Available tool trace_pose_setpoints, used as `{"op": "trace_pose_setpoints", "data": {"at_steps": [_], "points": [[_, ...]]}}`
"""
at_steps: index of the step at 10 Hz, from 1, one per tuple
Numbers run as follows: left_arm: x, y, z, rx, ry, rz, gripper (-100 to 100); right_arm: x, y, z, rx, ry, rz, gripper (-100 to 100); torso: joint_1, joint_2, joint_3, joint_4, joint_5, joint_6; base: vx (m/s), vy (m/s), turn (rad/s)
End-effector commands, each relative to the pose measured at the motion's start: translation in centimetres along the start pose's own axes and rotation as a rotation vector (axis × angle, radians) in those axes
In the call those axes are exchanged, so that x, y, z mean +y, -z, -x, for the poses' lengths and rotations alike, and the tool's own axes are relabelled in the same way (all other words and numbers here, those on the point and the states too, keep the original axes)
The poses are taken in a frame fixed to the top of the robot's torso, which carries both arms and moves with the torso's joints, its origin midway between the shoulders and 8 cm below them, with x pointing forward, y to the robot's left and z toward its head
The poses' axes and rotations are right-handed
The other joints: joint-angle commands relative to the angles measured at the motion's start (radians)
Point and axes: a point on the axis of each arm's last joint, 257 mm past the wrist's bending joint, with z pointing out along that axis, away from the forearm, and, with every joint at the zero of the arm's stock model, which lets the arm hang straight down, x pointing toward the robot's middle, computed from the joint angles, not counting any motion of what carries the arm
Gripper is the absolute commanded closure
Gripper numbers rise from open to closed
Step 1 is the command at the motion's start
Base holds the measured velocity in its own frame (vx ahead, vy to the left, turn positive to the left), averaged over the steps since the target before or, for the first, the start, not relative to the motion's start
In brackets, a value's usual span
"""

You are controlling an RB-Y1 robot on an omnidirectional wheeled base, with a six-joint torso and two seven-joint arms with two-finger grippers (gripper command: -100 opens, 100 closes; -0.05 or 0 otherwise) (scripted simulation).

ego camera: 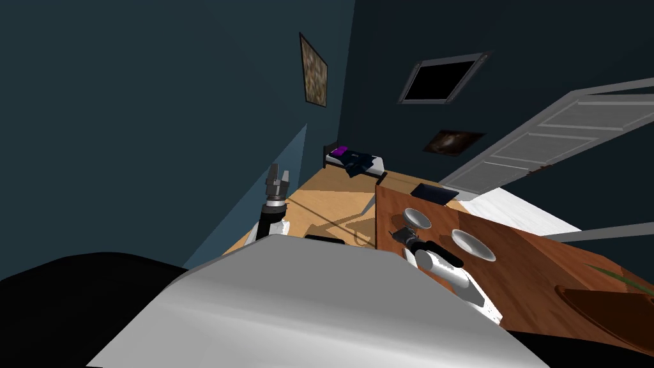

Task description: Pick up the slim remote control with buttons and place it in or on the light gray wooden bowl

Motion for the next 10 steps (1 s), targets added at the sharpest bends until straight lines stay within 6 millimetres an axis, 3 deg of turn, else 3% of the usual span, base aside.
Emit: {"op": "trace_pose_setpoints", "data": {"at_steps": [1,2,3,4,5,7,8,10], "points": [[0.0,0.0,0.0,0.0,0.0,0.0,0,-1.6,0.5,3.3,-0.064,-0.077,-0.065,-100,0.0,0.0,0.0,0.0,0.0,0.0,0.155,-0.002,-0.125],[0.0,0.0,0.0,0.0,0.0,0.0,0,-2.7,1.1,5.8,-0.117,-0.119,-0.11,-100,-0.001,0.0,0.0,0.0,0.0,0.001,0.241,-0.029,-0.218],[0.0,0.0,0.0,0.0,0.0,0.0,0,-2.9,1.1,6.0,-0.121,-0.143,-0.115,-100,-0.003,-0.005,-0.002,-0.001,-0.001,0.001,0.169,-0.013,-0.076],[0.0,0.0,0.0,0.0,0.0,0.0,0,-4.2,1.8,8.6,-0.177,-0.202,-0.161,-100,-0.003,-0.002,-0.001,-0.001,-0.001,0.0,0.147,0.007,-0.136],[0.0,0.0,0.0,0.0,0.0,0.0,0,-4.2,1.8,8.6,-0.178,-0.209,-0.161,-100,-0.002,-0.001,0.0,0.0,-0.001,0.0,0.117,0.015,-0.066],[0.0,0.0,0.0,0.0,0.0,0.0,0,-6.8,3.9,13.4,-0.291,-0.32,-0.24,-100,-0.003,0.001,0.001,0.0,-0.001,0.001,0.155,-0.019,-0.173],[0.0,0.0,0.0,0.0,0.0,0.0,0,-6.9,3.9,13.4,-0.292,-0.338,-0.239,-100,-0.004,-0.001,0.0,0.0,-0.001,0.001,0.156,-0.019,-0.098],[0.0,0.0,0.0,0.0,0.0,0.0,0,-9.4,6.4,17.6,-0.402,-0.444,-0.302,-100,-0.005,-0.001,-0.001,0.0,-0.001,0.0,0.198,-0.044,-0.169]]}}
